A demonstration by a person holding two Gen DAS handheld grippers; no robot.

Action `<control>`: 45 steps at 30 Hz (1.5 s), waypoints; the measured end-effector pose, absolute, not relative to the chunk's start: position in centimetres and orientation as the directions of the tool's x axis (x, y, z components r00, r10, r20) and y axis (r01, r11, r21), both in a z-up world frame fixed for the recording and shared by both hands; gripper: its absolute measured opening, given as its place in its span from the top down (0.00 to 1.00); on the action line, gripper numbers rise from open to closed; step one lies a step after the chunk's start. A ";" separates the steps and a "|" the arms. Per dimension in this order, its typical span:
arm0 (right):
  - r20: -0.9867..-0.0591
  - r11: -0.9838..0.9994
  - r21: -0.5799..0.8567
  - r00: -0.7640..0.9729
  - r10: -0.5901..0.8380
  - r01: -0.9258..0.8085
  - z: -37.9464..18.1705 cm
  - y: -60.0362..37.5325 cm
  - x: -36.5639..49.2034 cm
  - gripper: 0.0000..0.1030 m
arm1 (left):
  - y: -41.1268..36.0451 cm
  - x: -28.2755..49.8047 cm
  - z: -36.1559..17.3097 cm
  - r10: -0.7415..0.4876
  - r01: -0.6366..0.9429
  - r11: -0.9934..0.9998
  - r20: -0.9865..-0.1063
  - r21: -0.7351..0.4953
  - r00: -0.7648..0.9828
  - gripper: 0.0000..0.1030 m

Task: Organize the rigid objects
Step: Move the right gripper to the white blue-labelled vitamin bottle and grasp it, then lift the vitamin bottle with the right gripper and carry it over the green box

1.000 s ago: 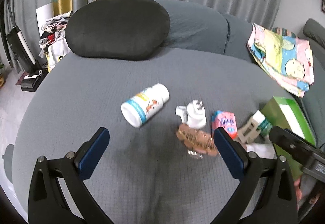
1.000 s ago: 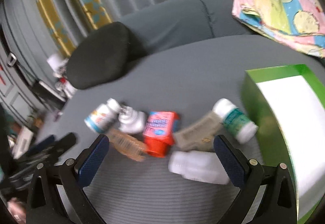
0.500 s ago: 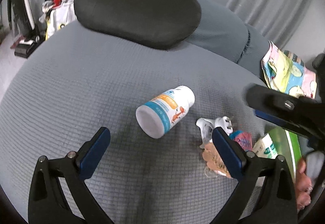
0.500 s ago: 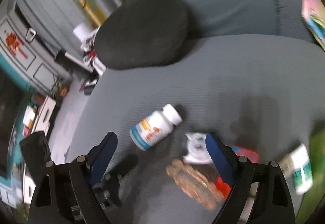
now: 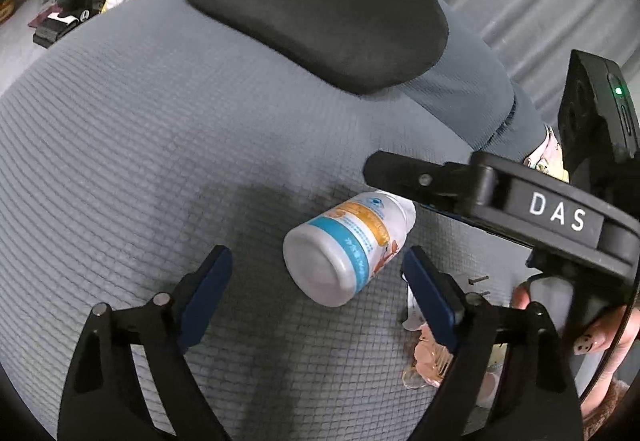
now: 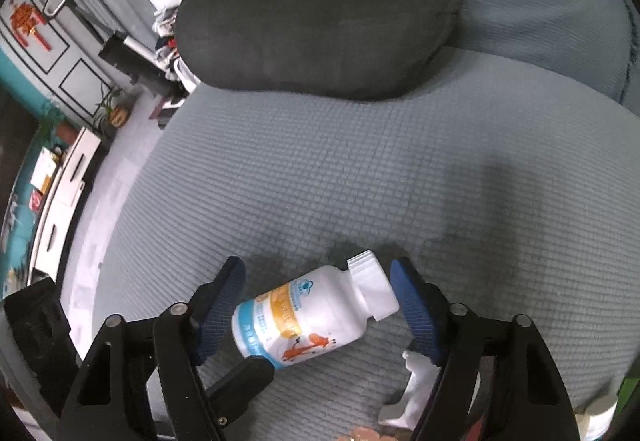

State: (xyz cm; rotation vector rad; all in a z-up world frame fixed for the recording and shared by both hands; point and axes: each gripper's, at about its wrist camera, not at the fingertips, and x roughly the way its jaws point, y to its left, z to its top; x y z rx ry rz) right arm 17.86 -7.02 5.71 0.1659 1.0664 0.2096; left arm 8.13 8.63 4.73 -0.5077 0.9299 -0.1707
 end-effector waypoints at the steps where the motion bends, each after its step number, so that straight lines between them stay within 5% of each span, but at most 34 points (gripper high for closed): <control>1: -0.850 0.969 0.231 0.466 0.247 -0.092 5.6 -6.9 18.0 0.26 | 8.4 8.2 4.6 -0.352 -0.071 0.873 -0.725 -0.482 0.592 0.20; 10: -0.852 0.958 0.276 0.443 0.279 -0.073 4.3 -8.0 19.5 0.26 | 7.8 8.6 3.4 -0.388 -0.061 0.850 -0.702 -0.522 0.597 0.40; 16: -0.858 0.959 0.272 0.430 0.280 -0.082 3.7 -8.0 19.6 0.36 | 8.2 9.2 3.1 -0.427 -0.059 0.818 -0.673 -0.572 0.604 0.50; 28: -0.822 0.950 0.305 0.485 0.299 -0.068 4.6 -8.3 17.7 0.37 | 6.7 8.6 4.6 -0.362 -0.025 0.880 -0.704 -0.474 0.611 0.50; 45: -0.715 0.955 0.297 0.669 0.204 0.026 10.1 -10.9 8.5 0.37 | 3.7 4.0 9.9 -0.440 0.179 0.880 -0.615 -0.439 0.654 0.50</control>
